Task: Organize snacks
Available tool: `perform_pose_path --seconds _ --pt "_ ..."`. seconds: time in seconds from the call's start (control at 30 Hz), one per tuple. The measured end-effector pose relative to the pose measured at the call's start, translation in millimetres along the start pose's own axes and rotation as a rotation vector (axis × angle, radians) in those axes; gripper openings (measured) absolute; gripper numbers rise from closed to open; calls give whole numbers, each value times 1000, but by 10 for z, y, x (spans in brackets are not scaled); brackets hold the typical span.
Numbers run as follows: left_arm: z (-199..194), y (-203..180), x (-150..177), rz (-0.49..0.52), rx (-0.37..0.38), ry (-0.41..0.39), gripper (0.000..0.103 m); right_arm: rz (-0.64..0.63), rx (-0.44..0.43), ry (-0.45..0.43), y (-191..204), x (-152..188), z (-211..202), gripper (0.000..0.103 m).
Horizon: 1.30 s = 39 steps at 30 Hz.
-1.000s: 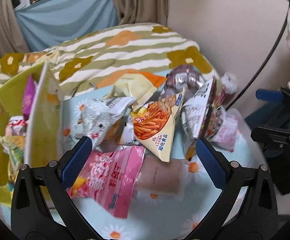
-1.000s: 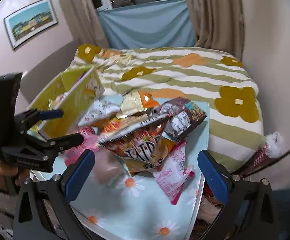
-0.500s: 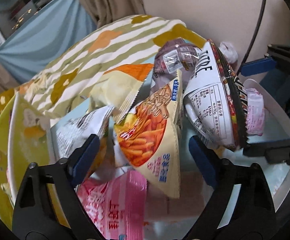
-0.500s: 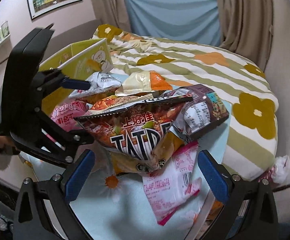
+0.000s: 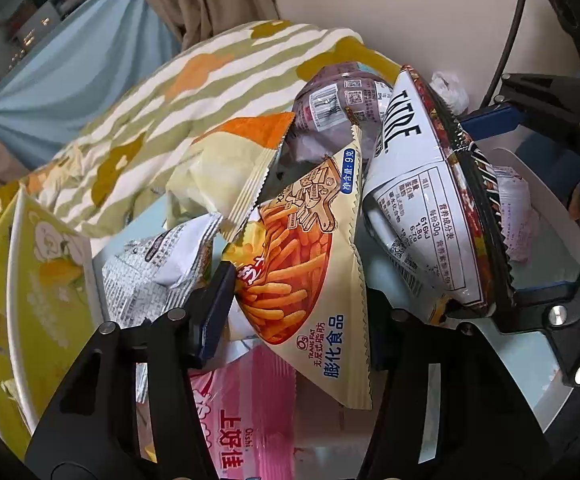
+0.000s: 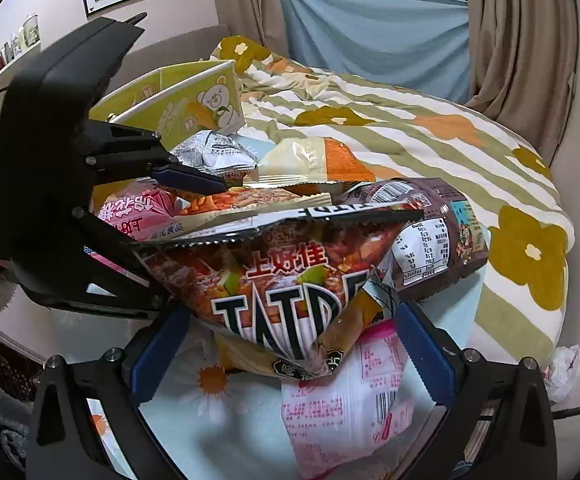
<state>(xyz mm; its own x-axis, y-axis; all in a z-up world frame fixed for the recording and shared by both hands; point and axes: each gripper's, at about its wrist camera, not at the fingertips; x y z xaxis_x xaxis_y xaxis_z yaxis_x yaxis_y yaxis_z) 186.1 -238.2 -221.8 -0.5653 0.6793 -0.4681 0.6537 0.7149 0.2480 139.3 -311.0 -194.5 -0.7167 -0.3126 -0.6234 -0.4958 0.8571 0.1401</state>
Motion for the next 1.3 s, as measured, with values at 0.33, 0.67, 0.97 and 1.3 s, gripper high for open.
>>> perform_pose_path --seconds 0.33,0.67,0.97,1.3 --pt "-69 96 58 -33 31 -14 53 -34 11 24 107 -14 197 86" --pt "-239 122 43 -59 42 -33 53 9 31 4 118 -10 166 56" --pt "-686 158 28 -98 37 -102 53 35 26 -48 235 -44 -201 53" --pt "-1350 349 91 -174 -6 -194 53 43 40 -102 499 -225 -689 53"
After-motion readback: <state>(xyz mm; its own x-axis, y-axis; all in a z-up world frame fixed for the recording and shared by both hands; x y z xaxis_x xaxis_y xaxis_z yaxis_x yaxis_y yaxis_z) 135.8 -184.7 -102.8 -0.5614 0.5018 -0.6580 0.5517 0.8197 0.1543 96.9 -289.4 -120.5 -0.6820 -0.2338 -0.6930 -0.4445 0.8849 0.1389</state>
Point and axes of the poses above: each gripper's, at about its wrist camera, not at the fingertips, and z roughly the way its jaws point, y to its left, x to its underside, and after that the axes turned 6 degrees about z, right-handed
